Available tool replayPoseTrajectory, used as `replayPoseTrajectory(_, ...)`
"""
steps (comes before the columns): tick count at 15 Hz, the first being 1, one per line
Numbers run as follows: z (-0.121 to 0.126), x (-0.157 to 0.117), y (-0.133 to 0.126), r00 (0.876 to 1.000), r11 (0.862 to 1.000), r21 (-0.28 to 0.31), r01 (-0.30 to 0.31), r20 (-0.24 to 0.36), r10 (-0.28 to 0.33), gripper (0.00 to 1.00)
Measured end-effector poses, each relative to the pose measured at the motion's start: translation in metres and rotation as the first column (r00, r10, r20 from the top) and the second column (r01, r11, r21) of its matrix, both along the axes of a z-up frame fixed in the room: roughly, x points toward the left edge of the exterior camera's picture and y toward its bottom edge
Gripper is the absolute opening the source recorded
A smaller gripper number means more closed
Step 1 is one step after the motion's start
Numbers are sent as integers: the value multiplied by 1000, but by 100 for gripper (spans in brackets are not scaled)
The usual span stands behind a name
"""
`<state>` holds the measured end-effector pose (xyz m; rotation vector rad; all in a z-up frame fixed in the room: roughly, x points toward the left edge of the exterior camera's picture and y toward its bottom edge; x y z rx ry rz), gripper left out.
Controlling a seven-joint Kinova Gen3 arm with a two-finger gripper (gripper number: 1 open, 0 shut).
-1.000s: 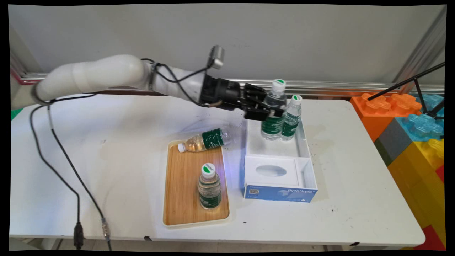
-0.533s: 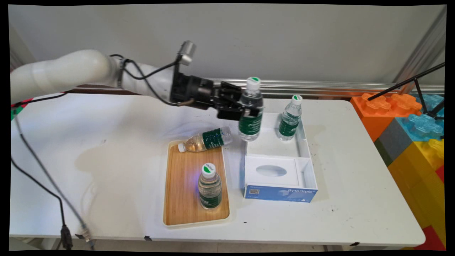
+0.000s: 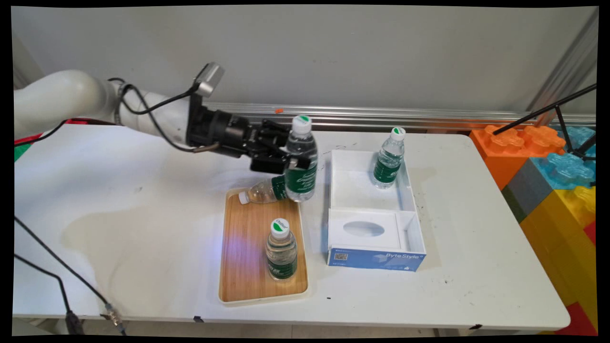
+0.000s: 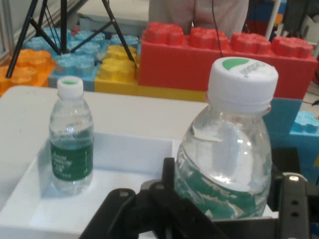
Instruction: Place the picked object on the tray
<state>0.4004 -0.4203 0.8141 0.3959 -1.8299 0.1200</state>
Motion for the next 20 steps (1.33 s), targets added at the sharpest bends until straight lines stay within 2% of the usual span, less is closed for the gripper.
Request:
replayPoseTrajectory(4,-12,17,14,1000,1000,9,4,25,-4,0)
replayPoseTrajectory(12,-43,36,24,997,1000,16,3,79,-4,0)
replayPoseTrajectory(20,-72,28,19,995,1000,16,-13,95,12,0)
